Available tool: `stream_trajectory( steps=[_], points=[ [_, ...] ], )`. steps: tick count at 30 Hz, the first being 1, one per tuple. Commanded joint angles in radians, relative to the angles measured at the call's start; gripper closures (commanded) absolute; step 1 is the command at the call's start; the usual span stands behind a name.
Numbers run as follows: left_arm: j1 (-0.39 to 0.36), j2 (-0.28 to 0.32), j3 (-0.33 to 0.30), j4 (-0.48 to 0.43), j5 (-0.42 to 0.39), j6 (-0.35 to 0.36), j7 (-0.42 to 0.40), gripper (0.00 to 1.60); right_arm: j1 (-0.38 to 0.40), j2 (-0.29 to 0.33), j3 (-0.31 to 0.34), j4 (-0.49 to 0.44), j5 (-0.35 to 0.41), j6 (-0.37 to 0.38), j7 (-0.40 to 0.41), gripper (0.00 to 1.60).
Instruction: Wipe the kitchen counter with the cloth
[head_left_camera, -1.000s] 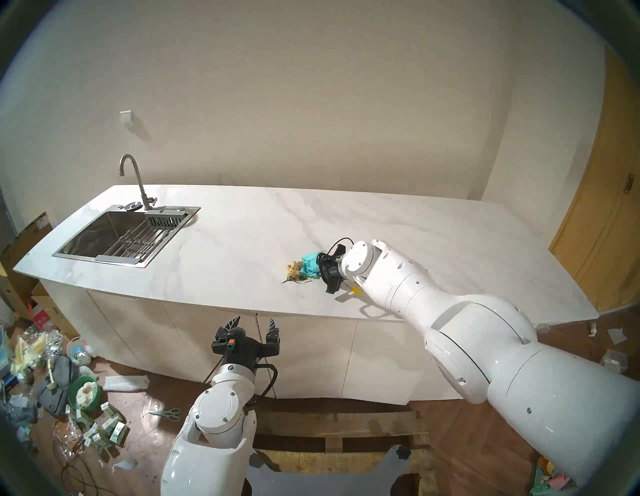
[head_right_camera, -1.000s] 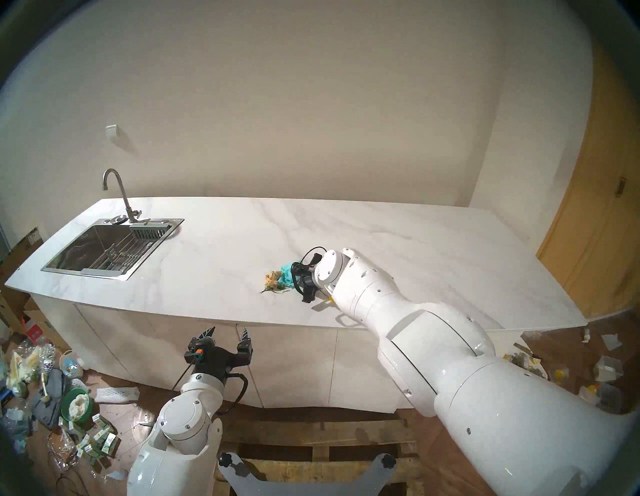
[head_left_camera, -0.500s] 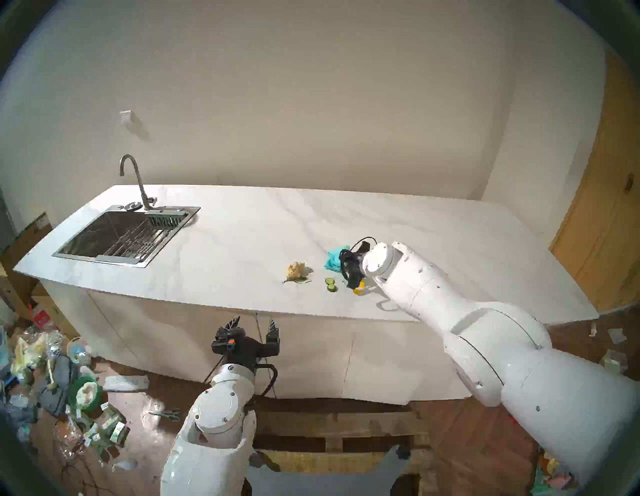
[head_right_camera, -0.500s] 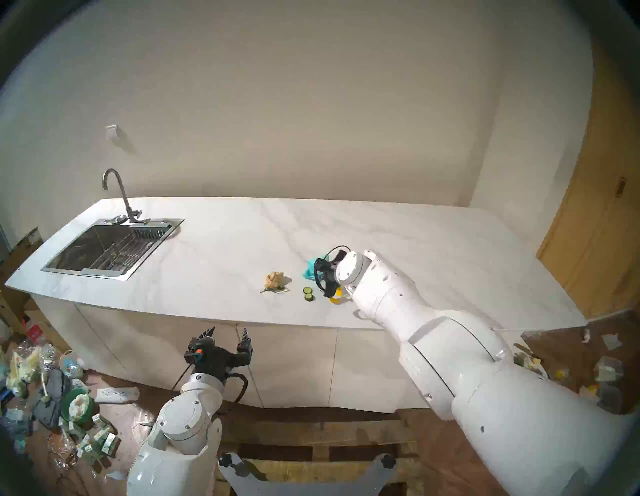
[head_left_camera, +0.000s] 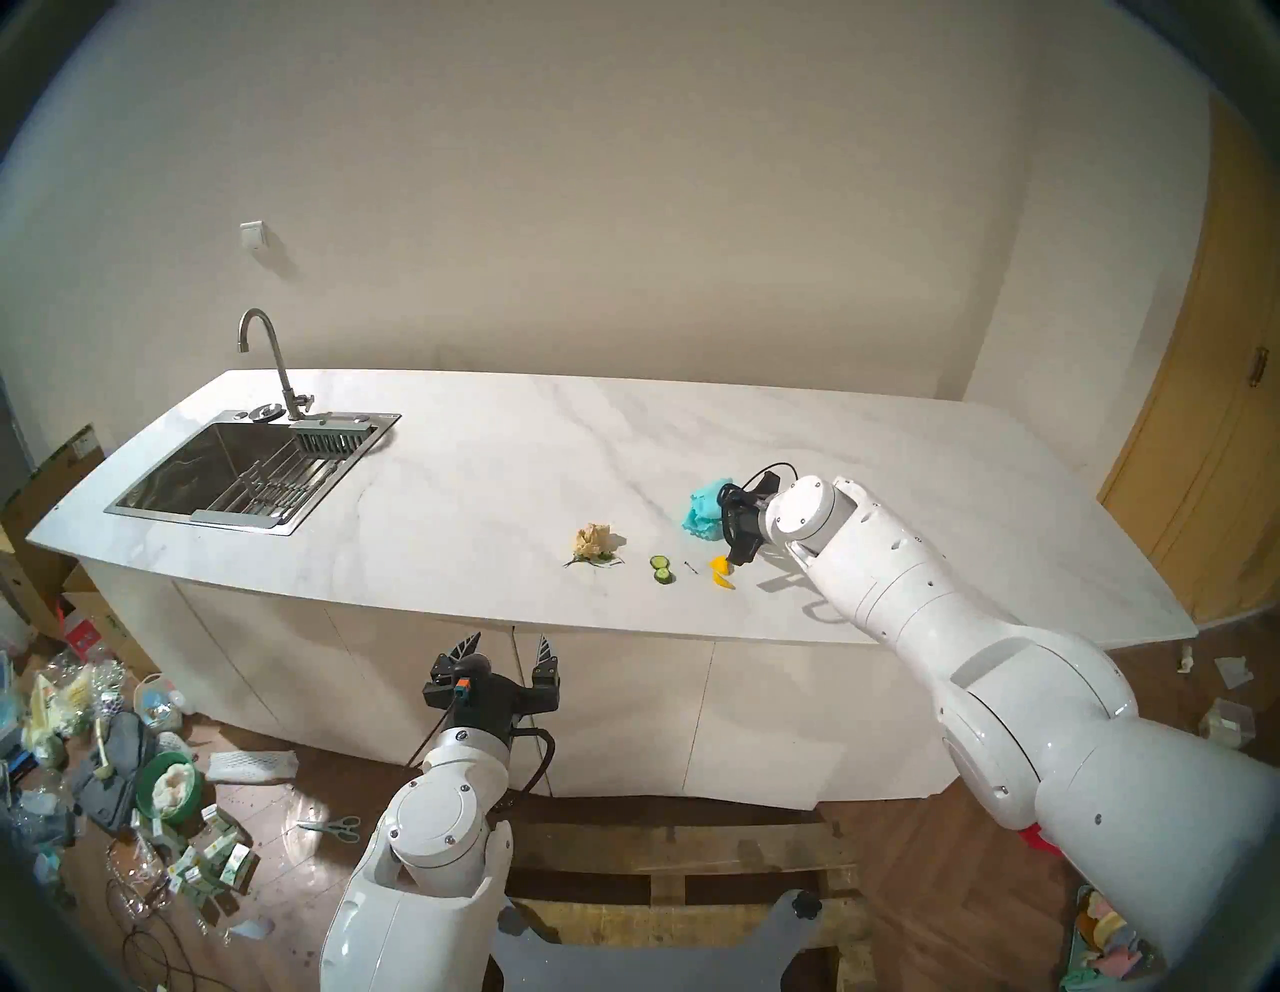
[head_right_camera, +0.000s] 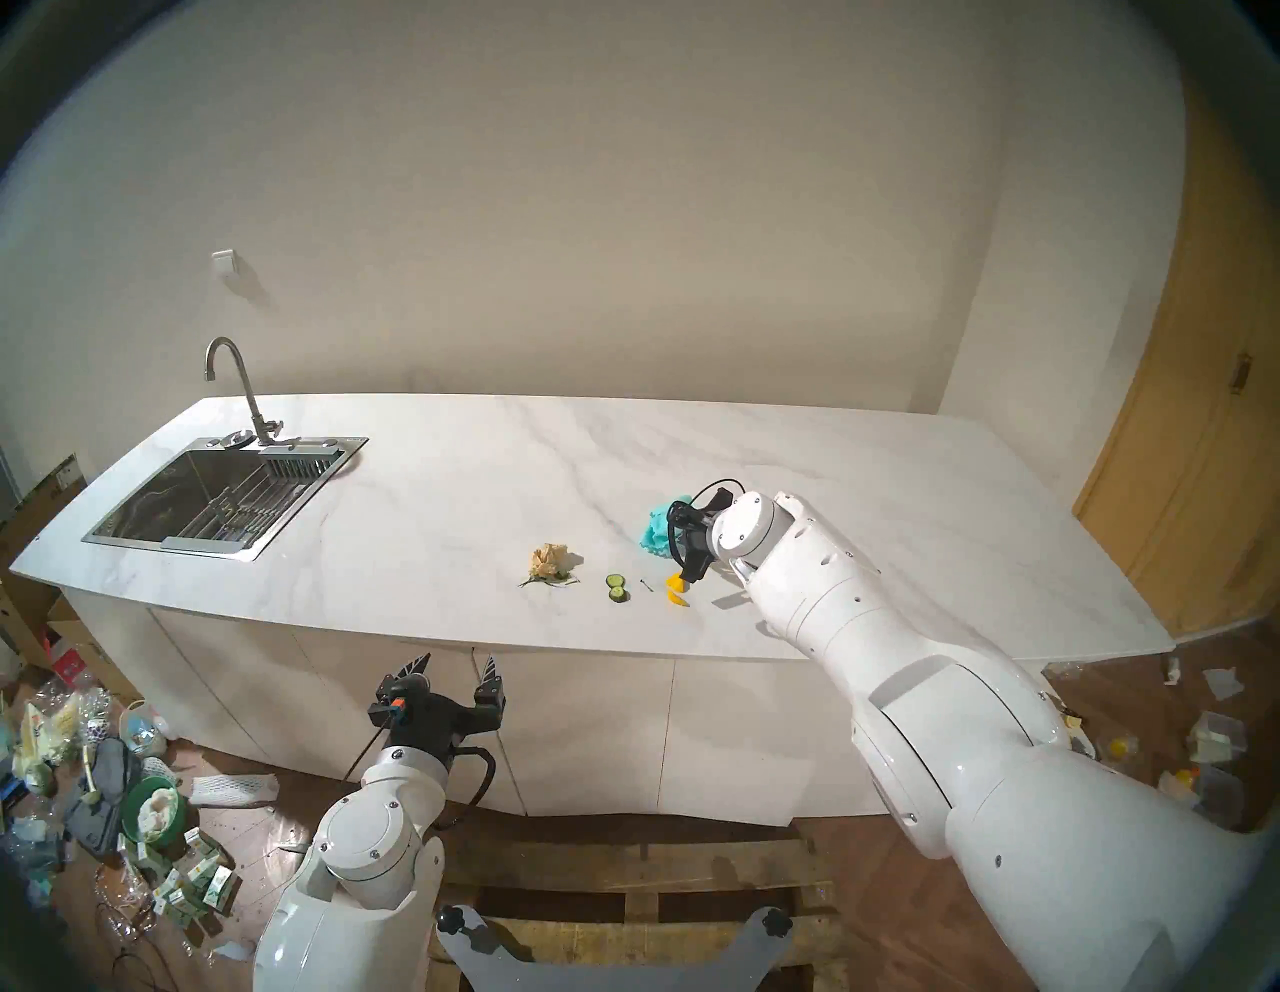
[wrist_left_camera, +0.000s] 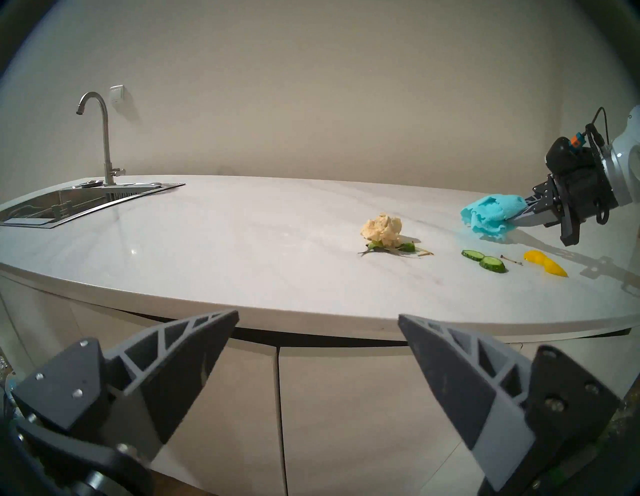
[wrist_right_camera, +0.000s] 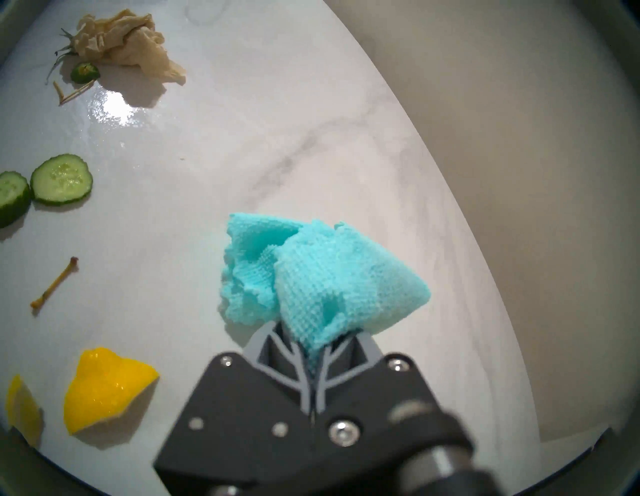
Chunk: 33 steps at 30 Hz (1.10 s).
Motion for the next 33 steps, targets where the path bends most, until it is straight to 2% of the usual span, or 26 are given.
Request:
stream_trajectory(
  steps=[1, 12, 17, 20, 22, 27, 33],
  points=[
    [-0.004, 0.001, 0.002, -0.028, 0.000, -0.006, -0.003, 0.00, 0.015, 0.046, 0.050, -0.076, 0.020, 0.035, -0.019, 1.60],
    [-0.005, 0.001, 0.002, -0.027, -0.001, -0.006, -0.002, 0.00, 0.045, 0.140, 0.031, -0.097, -0.027, 0.012, 0.043, 1.60],
    [-0.005, 0.002, 0.003, -0.027, -0.001, -0.007, -0.001, 0.00, 0.049, 0.199, 0.003, -0.094, -0.061, -0.037, 0.097, 1.60],
    [-0.005, 0.002, 0.003, -0.027, -0.001, -0.007, -0.001, 0.00, 0.050, 0.236, -0.012, -0.113, -0.068, -0.071, 0.157, 1.60],
    [-0.005, 0.002, 0.003, -0.026, -0.001, -0.007, -0.001, 0.00, 0.049, 0.270, -0.021, -0.144, -0.062, -0.108, 0.233, 1.60],
    [-0.005, 0.002, 0.003, -0.027, -0.002, -0.007, -0.001, 0.00, 0.041, 0.312, -0.027, -0.186, -0.057, -0.139, 0.307, 1.60],
    [-0.005, 0.003, 0.004, -0.028, -0.002, -0.006, 0.000, 0.00, -0.010, 0.380, -0.038, -0.289, -0.005, -0.175, 0.450, 1.60]
  ],
)
